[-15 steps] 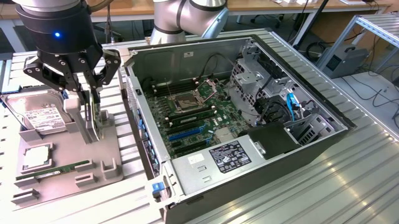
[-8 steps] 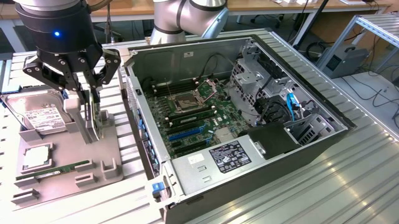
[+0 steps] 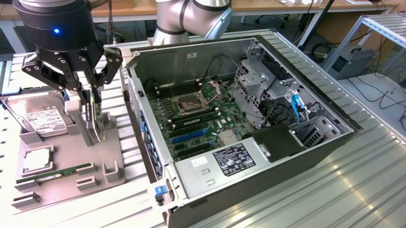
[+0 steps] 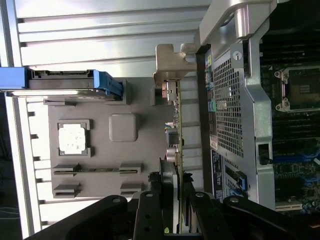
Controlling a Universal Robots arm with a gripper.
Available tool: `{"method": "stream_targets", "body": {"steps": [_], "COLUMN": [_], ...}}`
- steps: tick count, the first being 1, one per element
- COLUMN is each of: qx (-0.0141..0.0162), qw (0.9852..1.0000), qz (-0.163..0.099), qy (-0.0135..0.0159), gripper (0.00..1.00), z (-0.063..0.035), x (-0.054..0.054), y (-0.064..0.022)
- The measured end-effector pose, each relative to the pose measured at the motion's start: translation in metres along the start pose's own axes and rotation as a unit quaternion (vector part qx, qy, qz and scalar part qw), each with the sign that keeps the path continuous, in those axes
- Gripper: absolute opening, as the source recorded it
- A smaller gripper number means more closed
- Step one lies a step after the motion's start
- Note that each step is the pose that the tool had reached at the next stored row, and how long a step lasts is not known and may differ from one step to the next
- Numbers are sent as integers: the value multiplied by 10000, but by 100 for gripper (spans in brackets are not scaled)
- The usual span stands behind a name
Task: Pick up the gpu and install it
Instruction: 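Pick up the gpu and move the gpu toward the slot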
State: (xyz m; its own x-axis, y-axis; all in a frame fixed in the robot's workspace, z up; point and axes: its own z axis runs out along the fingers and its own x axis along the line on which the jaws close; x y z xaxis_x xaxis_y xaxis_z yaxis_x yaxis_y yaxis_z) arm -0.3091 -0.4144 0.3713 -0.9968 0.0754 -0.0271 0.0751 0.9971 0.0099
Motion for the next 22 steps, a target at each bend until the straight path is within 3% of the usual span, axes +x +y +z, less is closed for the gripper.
{"method": "stream_targets", "body": {"steps": [22], "qx": [0], "qw": [10000], "qz": [0], "qy": [0], "gripper": [27], "z": [-72], "x": [-2], "y": [1]}}
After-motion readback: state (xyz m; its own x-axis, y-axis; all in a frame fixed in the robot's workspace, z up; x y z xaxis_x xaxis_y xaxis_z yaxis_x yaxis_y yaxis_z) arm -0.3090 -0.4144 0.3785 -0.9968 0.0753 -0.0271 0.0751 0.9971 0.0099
